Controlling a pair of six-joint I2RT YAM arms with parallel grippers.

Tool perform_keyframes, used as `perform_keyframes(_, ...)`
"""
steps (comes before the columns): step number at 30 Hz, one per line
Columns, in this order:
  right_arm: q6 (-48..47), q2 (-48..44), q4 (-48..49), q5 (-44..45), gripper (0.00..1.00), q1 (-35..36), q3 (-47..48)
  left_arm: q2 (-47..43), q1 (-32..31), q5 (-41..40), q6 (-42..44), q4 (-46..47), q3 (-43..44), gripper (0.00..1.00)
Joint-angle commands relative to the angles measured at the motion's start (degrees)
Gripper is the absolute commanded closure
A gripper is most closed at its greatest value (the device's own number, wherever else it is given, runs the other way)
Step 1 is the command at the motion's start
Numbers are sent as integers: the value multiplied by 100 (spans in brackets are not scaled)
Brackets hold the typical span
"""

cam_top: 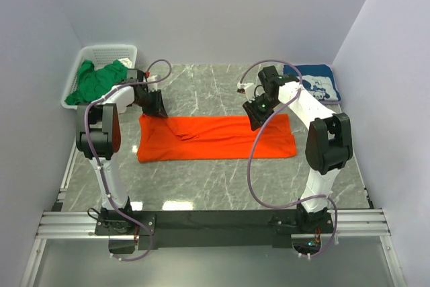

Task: Fold and stack the t-shirts
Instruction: Fold the tshirt

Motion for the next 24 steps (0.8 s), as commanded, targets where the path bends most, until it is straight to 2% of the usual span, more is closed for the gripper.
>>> perform_keyframes(1,8,-35,138,-151,64,-8,69,-25,-55,2,-2,-53,199,74)
perform_keyframes(5,61,70,68,-257,64,63,315,-218,-55,133,-46,-246,296,97)
perform_keyframes(6,61,114,50,-327,65,80,359,-253,-55,169,-116,-281,357,99)
perform_keyframes(9,105,132,32,-731,66,168,474,-306,-55,336,-370,-343,427,99)
perform_keyframes(15,386,-123,1181,-899,71,896,307,273,-2,810,-1020,-440,901,99)
perform_keyframes(17,430,-132,1464,-794,73,1247,298,509,-2,916,-1118,-475,1051,99)
perform_keyframes(22,176,-9,2412,233,73,2100,324,809,7,951,-1514,-414,1412,99)
perform_keyframes(24,123,149,2685,594,68,2486,333,950,7,1004,-1575,-431,1508,99)
